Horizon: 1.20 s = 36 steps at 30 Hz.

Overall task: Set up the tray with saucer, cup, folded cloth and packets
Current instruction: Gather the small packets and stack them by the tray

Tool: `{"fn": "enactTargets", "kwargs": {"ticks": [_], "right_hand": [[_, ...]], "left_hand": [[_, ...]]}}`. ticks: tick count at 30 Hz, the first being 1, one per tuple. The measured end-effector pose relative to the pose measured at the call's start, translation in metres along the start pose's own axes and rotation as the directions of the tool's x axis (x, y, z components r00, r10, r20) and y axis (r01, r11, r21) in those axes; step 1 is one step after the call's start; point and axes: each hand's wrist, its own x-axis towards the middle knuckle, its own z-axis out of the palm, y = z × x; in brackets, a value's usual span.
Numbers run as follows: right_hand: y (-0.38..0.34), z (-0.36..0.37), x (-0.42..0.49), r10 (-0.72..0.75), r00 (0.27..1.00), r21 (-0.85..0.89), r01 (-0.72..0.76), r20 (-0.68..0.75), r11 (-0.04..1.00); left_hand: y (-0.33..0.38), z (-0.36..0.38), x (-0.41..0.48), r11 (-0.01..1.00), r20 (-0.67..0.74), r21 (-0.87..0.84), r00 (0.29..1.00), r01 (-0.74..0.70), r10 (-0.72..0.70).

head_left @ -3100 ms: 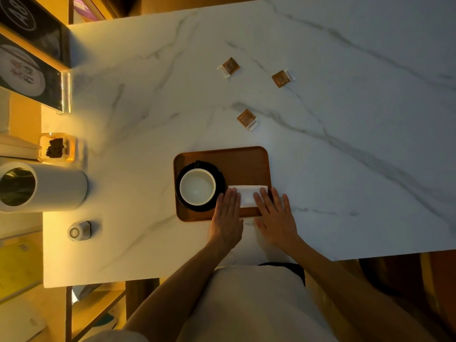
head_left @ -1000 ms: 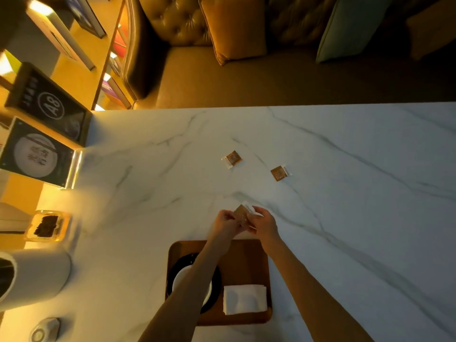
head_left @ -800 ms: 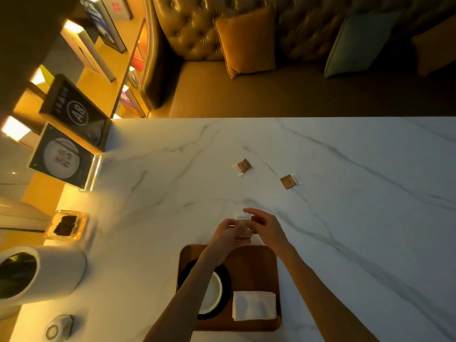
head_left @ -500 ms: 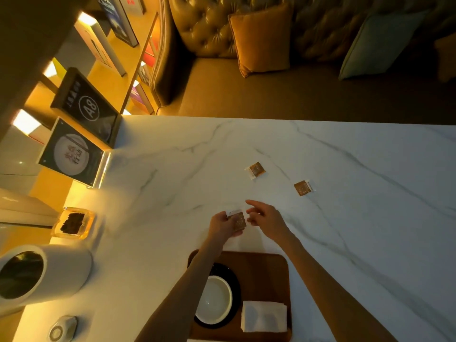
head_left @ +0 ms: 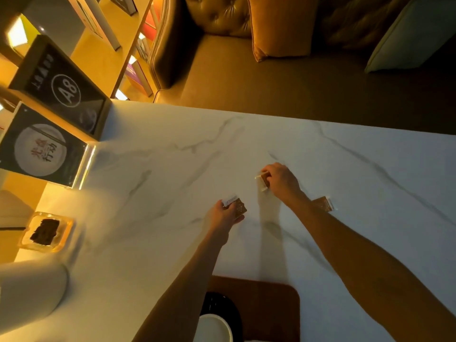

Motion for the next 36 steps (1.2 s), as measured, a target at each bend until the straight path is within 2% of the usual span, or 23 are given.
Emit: {"fn": "enactTargets", "kwargs": {"ticks": [6,9,12,13,15,17,18,20,22,28,34,36], "right_hand": [[0.010,0.007,0.013,-0.056,0.998,-0.163,0.061,0.032,0.985],[0.010,0.010,0.012,-0.050,0.998,-0.177,0.057,0.039,0.983],[0.009,0.012,0.005,0.024,0.999,-0.191,-0.019,0.024,0.981],[0.009,0.013,0.001,0.066,0.998,-0.151,-0.063,0.018,0.987],[0.006,0.015,-0.008,0.181,0.983,0.111,-0.184,0.037,0.977],[-0.003,0.018,-0.019,0.266,0.957,0.447,-0.291,0.119,0.846],[-0.010,0.021,-0.026,0.285,0.946,0.556,-0.322,0.155,0.766],[-0.026,0.032,-0.040,0.292,0.937,0.664,-0.342,0.190,0.665],[-0.042,0.048,-0.053,0.292,0.936,0.690,-0.344,0.197,0.637],[-0.059,0.079,-0.078,0.380,0.917,0.648,-0.361,0.118,0.670],[-0.056,0.070,-0.078,0.247,0.966,0.620,-0.242,0.079,0.747],[-0.041,0.058,-0.077,0.211,0.977,0.549,-0.195,0.036,0.813]], "left_hand": [[-0.014,-0.004,0.016,1.000,-0.098,-0.013,0.995,-0.007,0.006],[-0.017,-0.006,0.015,0.999,-0.085,-0.050,0.996,-0.004,-0.001],[-0.014,-0.008,0.015,0.998,-0.050,-0.063,0.999,0.007,-0.010],[-0.013,-0.008,0.015,0.998,-0.049,-0.061,0.999,0.011,-0.014],[-0.011,-0.008,0.015,0.998,-0.054,-0.054,0.998,0.018,-0.021],[-0.009,-0.007,0.015,0.999,-0.052,-0.041,0.999,0.016,-0.018],[-0.009,-0.007,0.014,0.999,-0.044,-0.038,0.999,0.011,-0.013],[-0.007,-0.008,0.010,0.999,-0.004,-0.040,1.000,-0.007,0.006],[-0.005,-0.010,0.007,0.999,0.055,-0.046,0.998,-0.026,0.028],[0.001,-0.009,0.001,0.984,0.085,-0.151,0.993,0.090,-0.078],[-0.007,-0.012,0.005,0.998,0.059,-0.047,0.997,-0.043,0.046],[-0.010,-0.011,0.007,0.998,0.039,-0.042,0.998,-0.041,0.043]]}}
